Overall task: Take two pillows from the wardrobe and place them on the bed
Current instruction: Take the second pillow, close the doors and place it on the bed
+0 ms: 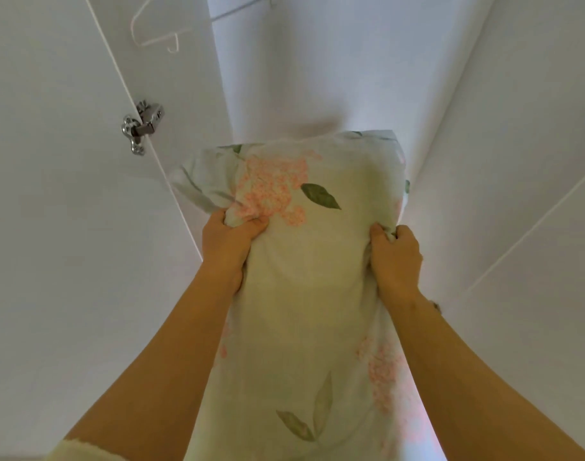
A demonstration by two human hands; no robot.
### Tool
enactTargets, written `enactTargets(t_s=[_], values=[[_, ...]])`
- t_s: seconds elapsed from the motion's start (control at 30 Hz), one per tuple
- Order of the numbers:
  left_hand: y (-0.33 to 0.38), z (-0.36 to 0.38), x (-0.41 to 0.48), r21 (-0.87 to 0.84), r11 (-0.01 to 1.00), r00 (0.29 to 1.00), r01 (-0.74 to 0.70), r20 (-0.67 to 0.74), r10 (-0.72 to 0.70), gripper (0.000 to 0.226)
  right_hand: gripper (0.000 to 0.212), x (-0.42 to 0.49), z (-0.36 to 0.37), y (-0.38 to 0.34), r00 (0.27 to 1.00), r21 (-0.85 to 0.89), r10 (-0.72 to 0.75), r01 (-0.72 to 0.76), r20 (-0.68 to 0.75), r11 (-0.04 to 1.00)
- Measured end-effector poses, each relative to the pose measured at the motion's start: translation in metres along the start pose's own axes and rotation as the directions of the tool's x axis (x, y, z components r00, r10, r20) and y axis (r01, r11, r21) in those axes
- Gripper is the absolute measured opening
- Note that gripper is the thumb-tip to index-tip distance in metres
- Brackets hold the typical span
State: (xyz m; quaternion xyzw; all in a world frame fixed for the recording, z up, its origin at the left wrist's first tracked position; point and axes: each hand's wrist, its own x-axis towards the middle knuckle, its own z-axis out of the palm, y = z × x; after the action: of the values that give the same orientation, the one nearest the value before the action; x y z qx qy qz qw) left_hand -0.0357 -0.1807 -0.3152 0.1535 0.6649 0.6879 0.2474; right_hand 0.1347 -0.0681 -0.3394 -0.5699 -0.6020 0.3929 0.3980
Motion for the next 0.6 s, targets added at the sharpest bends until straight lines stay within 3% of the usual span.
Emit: enactTargets(t_s=[0.3,0.6], values=[[-0.054,-0.057,0.026,0.094,0.974,0.974,0.205,-0.116,-0.194,0.031,0.032,-0.026,0.067,0.039,0.979,-0.107,0.165,-0.152,0.119,0.983],[-0.072,-0.051,0.023,0.042,0.957,0.941,0.287,-0.197,-0.274,0.034,0.031,-0.010,0.076,0.057,0.948,-0.133,0.174,-0.143,0.265,0.981]])
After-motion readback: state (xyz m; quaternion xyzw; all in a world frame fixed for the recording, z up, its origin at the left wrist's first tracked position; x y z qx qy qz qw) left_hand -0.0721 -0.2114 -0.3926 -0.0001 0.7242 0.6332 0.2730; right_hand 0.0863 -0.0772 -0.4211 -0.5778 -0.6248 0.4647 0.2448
